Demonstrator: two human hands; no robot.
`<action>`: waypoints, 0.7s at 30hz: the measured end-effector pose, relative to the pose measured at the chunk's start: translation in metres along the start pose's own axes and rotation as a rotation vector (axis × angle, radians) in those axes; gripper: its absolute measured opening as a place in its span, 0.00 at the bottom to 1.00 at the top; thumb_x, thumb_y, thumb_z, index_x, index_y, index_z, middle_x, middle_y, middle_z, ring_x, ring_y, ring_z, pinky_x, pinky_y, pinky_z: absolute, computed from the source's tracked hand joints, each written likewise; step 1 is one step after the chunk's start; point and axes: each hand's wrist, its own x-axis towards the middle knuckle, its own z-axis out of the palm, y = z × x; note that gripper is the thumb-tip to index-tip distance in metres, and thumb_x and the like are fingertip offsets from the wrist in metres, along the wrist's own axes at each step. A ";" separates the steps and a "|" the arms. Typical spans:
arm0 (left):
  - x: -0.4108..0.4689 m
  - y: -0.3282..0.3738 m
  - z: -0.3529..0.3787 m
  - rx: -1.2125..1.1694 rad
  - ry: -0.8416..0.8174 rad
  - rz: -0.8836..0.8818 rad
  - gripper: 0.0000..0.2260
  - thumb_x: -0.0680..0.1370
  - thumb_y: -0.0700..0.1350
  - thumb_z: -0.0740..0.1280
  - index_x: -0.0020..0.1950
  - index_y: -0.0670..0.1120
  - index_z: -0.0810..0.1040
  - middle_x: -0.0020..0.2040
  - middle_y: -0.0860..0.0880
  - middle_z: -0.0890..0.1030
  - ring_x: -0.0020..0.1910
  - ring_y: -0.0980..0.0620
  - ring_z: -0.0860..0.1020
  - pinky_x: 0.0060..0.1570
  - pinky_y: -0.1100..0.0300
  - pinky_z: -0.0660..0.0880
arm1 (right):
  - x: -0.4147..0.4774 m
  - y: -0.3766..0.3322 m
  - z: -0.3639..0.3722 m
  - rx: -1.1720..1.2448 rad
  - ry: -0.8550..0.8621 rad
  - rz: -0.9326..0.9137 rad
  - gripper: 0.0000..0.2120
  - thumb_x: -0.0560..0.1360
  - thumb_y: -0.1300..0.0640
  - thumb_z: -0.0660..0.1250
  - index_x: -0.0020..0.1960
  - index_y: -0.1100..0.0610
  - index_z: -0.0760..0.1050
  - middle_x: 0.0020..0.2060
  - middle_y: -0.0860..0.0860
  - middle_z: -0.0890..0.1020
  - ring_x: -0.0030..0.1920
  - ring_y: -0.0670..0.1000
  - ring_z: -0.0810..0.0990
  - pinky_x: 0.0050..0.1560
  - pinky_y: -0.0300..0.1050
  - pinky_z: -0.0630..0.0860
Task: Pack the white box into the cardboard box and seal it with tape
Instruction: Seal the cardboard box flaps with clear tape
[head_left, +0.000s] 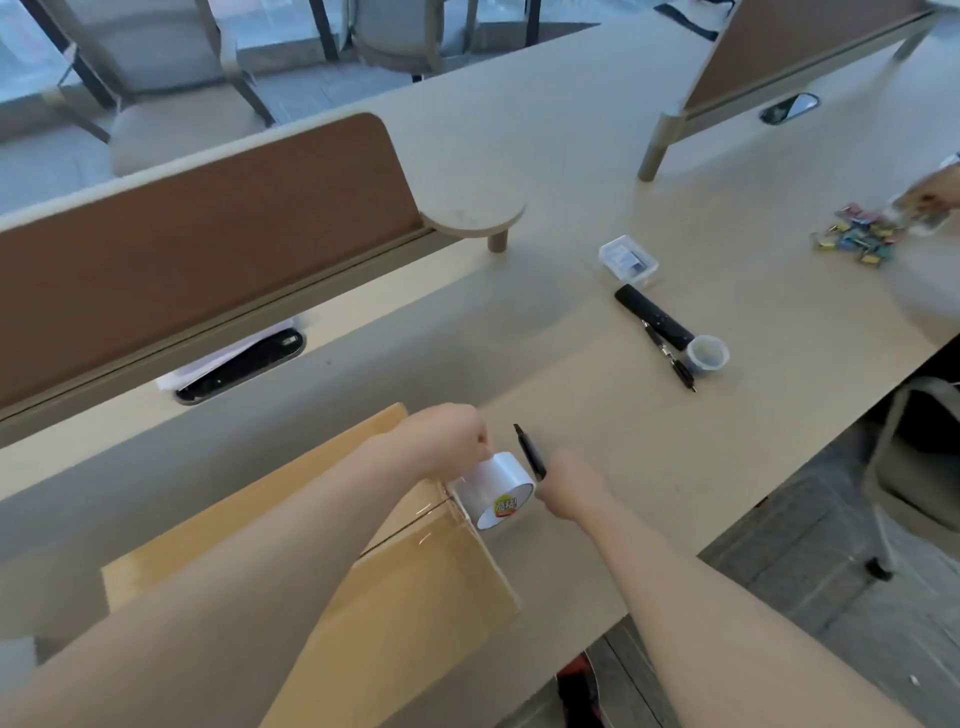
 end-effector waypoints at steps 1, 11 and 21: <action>0.000 0.001 -0.003 -0.018 -0.035 0.008 0.11 0.80 0.50 0.64 0.52 0.46 0.82 0.50 0.47 0.84 0.49 0.46 0.80 0.51 0.52 0.78 | -0.003 0.002 -0.004 0.055 -0.001 0.038 0.06 0.74 0.60 0.62 0.39 0.56 0.68 0.34 0.53 0.76 0.38 0.57 0.79 0.30 0.42 0.68; -0.006 0.012 -0.028 0.052 -0.269 0.078 0.16 0.76 0.54 0.70 0.58 0.46 0.82 0.39 0.50 0.80 0.38 0.49 0.77 0.42 0.57 0.75 | -0.089 0.001 -0.052 0.271 -0.178 -0.003 0.02 0.74 0.59 0.61 0.47 0.53 0.70 0.32 0.50 0.85 0.32 0.49 0.79 0.32 0.41 0.69; 0.009 0.008 -0.028 0.040 -0.338 0.108 0.09 0.77 0.52 0.69 0.55 0.51 0.78 0.39 0.50 0.80 0.35 0.52 0.74 0.36 0.60 0.72 | -0.125 -0.020 -0.069 0.215 -0.356 -0.165 0.02 0.77 0.56 0.65 0.48 0.54 0.74 0.34 0.53 0.85 0.34 0.47 0.80 0.46 0.45 0.75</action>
